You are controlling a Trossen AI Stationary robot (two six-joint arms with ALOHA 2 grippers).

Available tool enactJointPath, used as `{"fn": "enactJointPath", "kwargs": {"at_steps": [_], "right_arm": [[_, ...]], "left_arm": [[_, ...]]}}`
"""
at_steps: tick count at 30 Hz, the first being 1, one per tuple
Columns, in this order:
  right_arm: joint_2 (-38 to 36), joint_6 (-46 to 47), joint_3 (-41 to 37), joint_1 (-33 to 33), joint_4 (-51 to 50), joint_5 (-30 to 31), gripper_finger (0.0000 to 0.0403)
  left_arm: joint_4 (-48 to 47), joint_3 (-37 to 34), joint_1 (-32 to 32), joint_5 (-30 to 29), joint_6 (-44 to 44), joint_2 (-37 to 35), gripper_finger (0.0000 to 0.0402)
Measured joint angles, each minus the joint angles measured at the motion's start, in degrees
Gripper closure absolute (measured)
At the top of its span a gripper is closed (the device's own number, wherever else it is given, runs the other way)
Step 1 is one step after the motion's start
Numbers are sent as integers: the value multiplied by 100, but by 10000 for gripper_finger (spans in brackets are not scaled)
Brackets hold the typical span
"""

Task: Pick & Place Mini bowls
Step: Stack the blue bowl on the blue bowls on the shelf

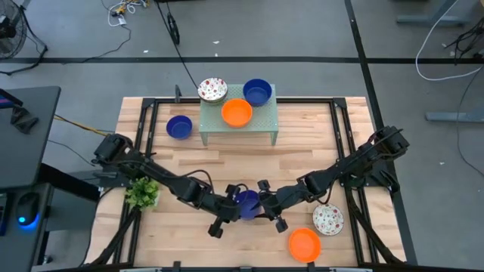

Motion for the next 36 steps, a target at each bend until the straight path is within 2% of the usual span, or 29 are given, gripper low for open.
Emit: {"fn": "enactJointPath", "kwargs": {"at_steps": [6,9,15,17,22,27,30,33,36], "right_arm": [[0,-13,4,8,-243,-135,389],[0,30,9,9,-534,32,390],[-257,206,4,48,-1327,886,398],[-495,203,4,48,-1549,1071,398],[-1360,-241,2,-232,-1905,1363,399],[-2110,-902,428,-1207,-2307,1350,400],[-2155,-1480,897,-2156,-2622,952,401],[-1969,-2011,1320,-3242,-2651,251,401],[-1645,-2227,1692,-4233,-2629,-356,401]], "left_arm": [[14,-2,18,-588,-18,0,363],[-43,-2,29,-867,-61,-54,327],[-836,-82,188,-1074,-32,-262,248],[-581,-362,269,-1074,4,-262,232],[1229,-1762,477,-1054,-49,-260,220],[3421,-2955,503,-885,-504,-260,226],[4418,-3364,497,-859,-584,-261,227],[4834,-3552,537,-1003,-574,-262,227],[4865,-3580,617,-1064,-572,-262,227]]}}
